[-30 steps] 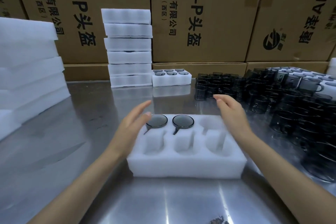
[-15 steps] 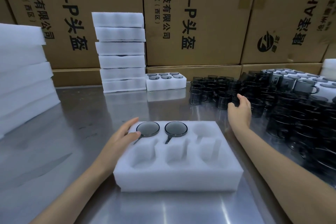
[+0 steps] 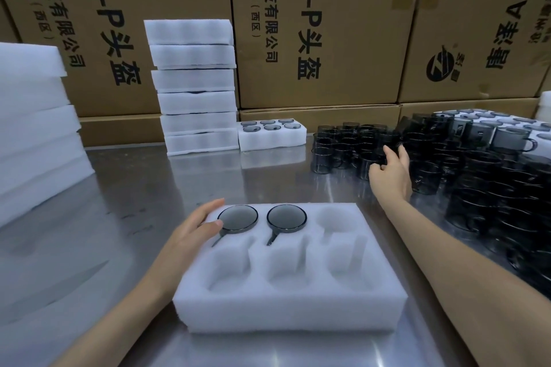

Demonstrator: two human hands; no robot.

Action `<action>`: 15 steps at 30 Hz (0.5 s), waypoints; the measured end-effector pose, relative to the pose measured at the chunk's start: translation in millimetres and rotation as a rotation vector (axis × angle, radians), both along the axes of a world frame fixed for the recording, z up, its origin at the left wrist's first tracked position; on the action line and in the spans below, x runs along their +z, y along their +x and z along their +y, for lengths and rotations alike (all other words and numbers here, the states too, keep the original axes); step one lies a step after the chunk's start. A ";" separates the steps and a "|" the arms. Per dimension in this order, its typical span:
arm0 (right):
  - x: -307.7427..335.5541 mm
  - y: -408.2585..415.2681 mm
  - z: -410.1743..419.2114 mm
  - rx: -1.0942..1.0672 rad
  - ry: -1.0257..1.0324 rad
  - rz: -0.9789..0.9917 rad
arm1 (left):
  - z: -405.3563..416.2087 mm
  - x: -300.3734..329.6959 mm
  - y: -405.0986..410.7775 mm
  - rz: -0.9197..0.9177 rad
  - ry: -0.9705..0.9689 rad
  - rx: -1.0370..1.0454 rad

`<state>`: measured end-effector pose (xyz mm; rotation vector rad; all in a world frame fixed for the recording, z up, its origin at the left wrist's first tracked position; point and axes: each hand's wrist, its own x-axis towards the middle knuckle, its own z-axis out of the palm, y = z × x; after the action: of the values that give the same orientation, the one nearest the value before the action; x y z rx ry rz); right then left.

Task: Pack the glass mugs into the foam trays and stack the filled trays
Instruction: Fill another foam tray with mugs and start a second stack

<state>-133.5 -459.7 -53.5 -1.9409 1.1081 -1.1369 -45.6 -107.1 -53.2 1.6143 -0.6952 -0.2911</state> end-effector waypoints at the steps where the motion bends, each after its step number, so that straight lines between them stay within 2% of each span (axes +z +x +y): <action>1: 0.2 0.2 -0.6 -0.002 0.002 0.014 | 0.4 0.1 -0.3 0.005 -0.002 0.002; 8: 1.3 -1.8 1.0 -0.057 -0.041 0.028 | 2.1 2.8 -4.6 0.031 0.005 -0.015; 15: 0.4 -8.5 16.8 -0.033 -0.238 -0.174 | 3.8 7.9 -8.5 0.070 -0.015 -0.034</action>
<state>-142.0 -442.9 -53.0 -1.9602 0.9517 -1.4824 -54.2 -103.3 -45.4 1.5719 -0.6701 -0.3643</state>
